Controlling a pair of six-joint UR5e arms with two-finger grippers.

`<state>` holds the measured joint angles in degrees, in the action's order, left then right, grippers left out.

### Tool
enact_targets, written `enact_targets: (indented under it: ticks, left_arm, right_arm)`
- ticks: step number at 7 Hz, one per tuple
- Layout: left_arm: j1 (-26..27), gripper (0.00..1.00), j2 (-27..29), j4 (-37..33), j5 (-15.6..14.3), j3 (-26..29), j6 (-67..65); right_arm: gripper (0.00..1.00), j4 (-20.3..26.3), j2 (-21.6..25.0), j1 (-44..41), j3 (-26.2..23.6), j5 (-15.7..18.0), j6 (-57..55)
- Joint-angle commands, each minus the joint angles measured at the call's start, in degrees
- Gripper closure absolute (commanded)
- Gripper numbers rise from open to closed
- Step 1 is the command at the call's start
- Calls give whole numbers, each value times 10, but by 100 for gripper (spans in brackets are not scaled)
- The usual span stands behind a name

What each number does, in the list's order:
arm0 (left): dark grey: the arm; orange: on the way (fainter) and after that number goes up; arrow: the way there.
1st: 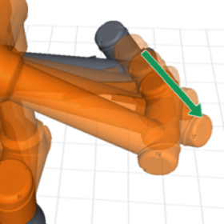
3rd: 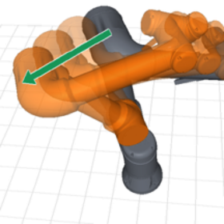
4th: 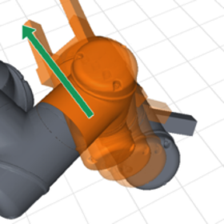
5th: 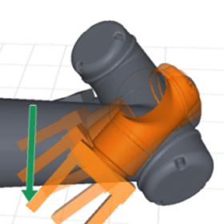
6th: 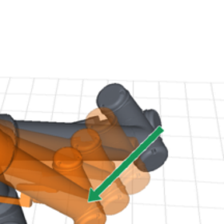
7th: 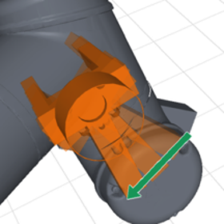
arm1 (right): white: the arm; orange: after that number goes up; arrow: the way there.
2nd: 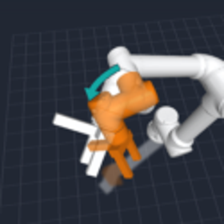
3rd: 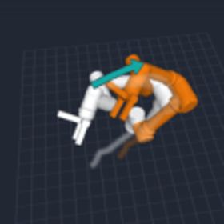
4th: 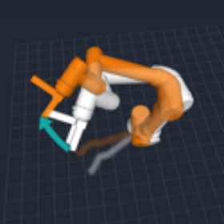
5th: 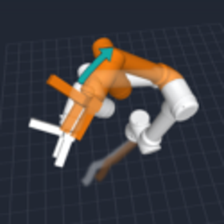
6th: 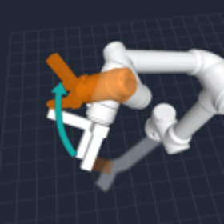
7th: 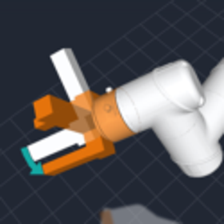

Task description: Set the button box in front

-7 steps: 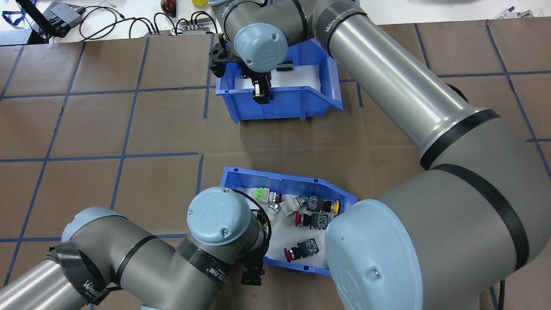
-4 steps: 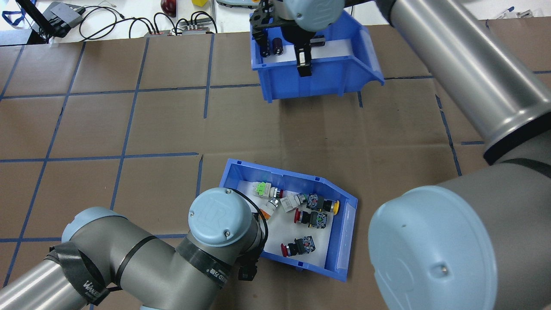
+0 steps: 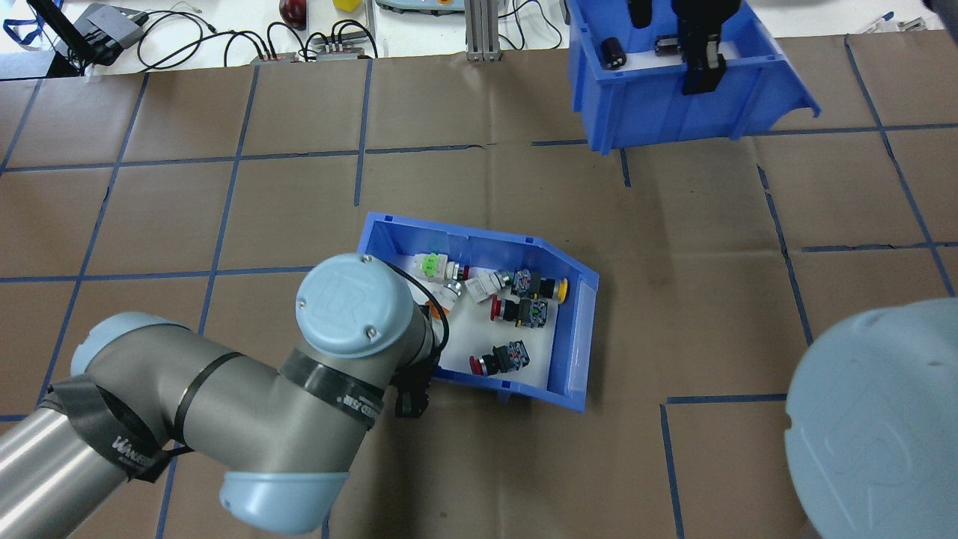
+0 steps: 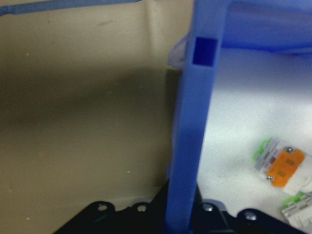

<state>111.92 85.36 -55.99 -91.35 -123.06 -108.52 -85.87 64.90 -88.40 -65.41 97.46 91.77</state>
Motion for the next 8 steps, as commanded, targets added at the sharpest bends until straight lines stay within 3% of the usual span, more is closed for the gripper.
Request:
enact_targets:
  ticks: [1, 2, 3, 4, 6, 7, 8]
  left_arm:
    - [-57, 100, 61, 2, 6, 78, 21]
    - [-60, 100, 126, 4, 9, 141, 28]
    - [-60, 100, 189, 2, 33, 216, 21]
    - [-58, 100, 238, -3, 46, 273, 20]
    - [-51, 100, 297, -3, 50, 322, 15]
    - [-53, 100, 300, -3, 50, 324, 1]
    - [-55, 100, 300, -1, 50, 325, -3]
  right_arm:
    - [96, -11, 60, 69, -79, -3, 78]
    - [96, -11, 89, 106, -117, -26, 93]
    - [96, -17, 121, 139, -169, -47, 103]
    - [95, -54, 161, 143, -225, -44, 91]
    - [95, -130, 230, 144, -336, -39, 40]
    - [95, -179, 252, 145, -375, -37, 43]
    - [95, -190, 258, 145, -391, -37, 43]
